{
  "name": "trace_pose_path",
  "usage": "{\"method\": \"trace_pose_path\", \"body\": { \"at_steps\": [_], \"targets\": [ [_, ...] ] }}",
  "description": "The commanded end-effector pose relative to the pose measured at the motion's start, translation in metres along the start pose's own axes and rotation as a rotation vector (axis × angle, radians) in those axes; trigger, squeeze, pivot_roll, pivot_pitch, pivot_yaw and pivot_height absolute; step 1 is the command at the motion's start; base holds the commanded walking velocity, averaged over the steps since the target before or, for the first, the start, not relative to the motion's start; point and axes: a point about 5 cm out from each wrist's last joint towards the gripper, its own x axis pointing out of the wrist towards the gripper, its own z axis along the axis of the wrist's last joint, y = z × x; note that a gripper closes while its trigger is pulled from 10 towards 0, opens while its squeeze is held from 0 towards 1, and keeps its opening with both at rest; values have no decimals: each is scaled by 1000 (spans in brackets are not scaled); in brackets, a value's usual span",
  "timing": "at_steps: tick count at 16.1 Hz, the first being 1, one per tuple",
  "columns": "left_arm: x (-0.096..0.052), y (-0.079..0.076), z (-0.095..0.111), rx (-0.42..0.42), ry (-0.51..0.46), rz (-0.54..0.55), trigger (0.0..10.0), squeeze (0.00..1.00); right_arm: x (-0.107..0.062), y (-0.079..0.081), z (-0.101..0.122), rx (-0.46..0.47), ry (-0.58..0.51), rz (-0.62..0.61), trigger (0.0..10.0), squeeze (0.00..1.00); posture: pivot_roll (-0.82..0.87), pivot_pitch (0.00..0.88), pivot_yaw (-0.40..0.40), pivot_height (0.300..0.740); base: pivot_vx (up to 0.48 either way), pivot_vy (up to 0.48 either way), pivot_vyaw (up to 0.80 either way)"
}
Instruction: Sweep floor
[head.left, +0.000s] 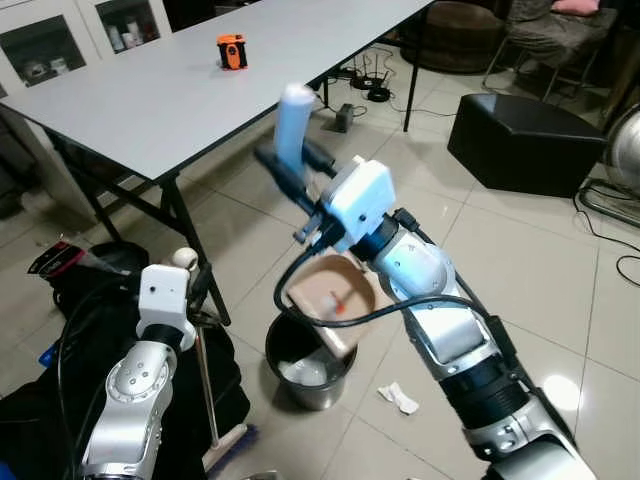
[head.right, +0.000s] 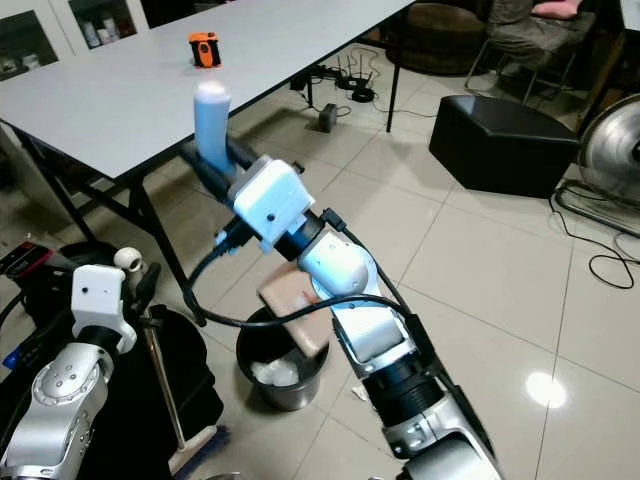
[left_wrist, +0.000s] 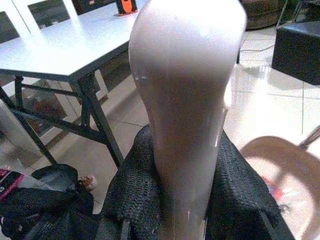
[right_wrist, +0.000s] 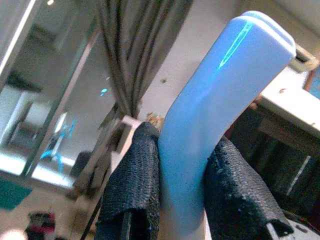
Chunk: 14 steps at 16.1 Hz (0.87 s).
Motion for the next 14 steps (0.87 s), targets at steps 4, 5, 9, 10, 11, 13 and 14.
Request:
{"method": "trace_pose_path", "body": {
  "at_steps": [4, 5, 9, 10, 11, 13, 14],
  "targets": [
    [3, 0, 12, 49, -36, -37, 10000, 0, 0, -30, 14, -173, -27, -140, 10000, 0, 62, 0, 96, 740, 0, 0, 0],
    [7, -4, 14, 25, -43, -71, 10000, 0, -7, -62, 19, -105, -44, -375, 10000, 0, 60, 0, 96, 740, 0, 0, 0],
    [27, -17, 26, 13, -65, -141, 10000, 0, -44, -127, 29, -104, 12, -757, 10000, 0, 48, 0, 102, 740, 0, 0, 0],
    [28, -18, 27, 7, -67, -148, 10000, 0, -49, -131, 31, -150, 36, -775, 10000, 0, 42, 0, 102, 740, 0, 0, 0],
    [30, -20, 29, -30, -70, -171, 10000, 0, -66, -143, 29, -298, 146, -833, 10000, 0, 40, 0, 103, 740, 0, 0, 0],
    [28, -22, 26, -51, -57, -186, 10000, 0, -97, -146, 13, -410, 313, -882, 10000, 0, 46, 0, 89, 740, 0, 0, 0],
    [27, -22, 26, -57, -54, -190, 10000, 0, -106, -143, 9, -394, 349, -890, 10000, 0, 43, 0, 91, 740, 0, 0, 0]
  ]
}}
